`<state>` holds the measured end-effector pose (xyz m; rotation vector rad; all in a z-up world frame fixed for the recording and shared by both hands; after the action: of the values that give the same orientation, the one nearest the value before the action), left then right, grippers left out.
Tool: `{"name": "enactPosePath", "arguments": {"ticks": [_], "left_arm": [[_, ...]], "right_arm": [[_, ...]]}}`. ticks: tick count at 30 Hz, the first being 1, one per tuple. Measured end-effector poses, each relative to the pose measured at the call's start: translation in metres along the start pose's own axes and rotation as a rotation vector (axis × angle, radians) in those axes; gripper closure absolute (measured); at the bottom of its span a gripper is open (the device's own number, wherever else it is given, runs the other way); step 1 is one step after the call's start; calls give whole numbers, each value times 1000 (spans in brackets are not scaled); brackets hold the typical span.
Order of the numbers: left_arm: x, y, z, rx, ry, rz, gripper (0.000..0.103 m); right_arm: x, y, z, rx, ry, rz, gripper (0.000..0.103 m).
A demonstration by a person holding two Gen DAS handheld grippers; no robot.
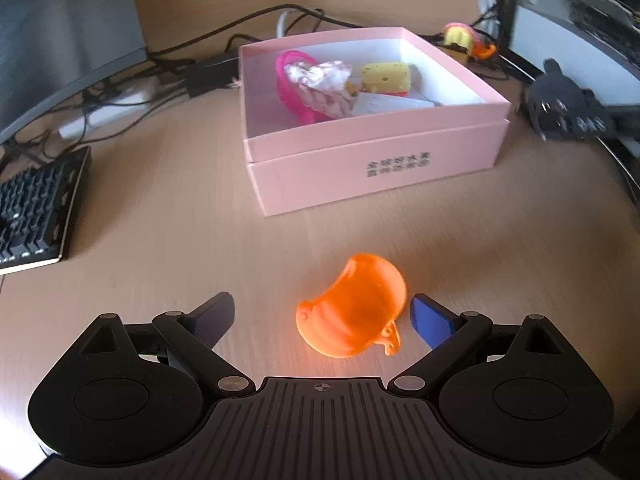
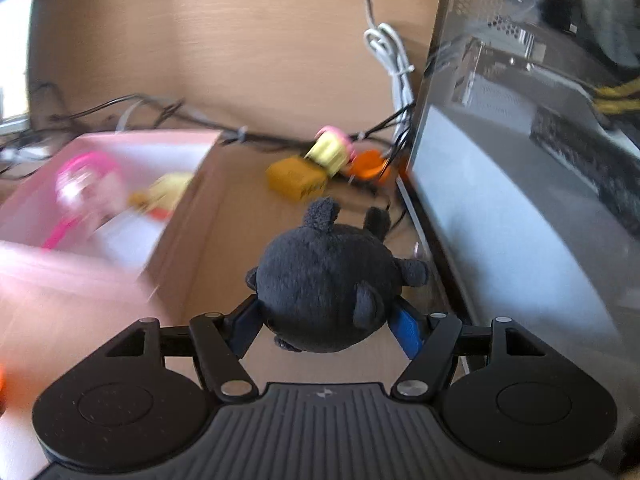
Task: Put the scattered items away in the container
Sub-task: 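Grasp the black plush toy with the right gripper while the left holds the orange cup, then lift the black plush toward the pink box while the left holds the orange cup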
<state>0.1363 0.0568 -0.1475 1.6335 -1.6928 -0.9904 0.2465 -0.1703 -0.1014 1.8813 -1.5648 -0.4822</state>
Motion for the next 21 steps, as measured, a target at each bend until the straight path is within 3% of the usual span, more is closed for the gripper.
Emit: {"name": "enactPosePath", "arguments": {"ticks": [5, 10, 14, 21], "left_arm": [[6, 2, 6, 11, -76, -16, 5], [-7, 5, 11, 30, -112, -84, 5], [-30, 8, 14, 28, -101, -151, 5], [-67, 15, 20, 24, -22, -252, 5]], "right_arm": [[-23, 38, 38, -43, 63, -66, 35], [-54, 63, 68, -64, 117, -182, 34], [-75, 75, 74, -43, 169, -220, 34], [-102, 81, 76, -15, 234, -227, 19]]}}
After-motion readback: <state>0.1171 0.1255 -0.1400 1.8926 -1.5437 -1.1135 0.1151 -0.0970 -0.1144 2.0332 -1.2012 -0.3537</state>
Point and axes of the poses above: each gripper's, at about its wrist camera, not at the fingertips, and y roughly against the way its jaws point, x to its right, z to its underside, the point moved 9 cm from there along -y, roughly the way its jaws point, and after that the axes turned 2 degrees about -x, right-handed, at the moved point
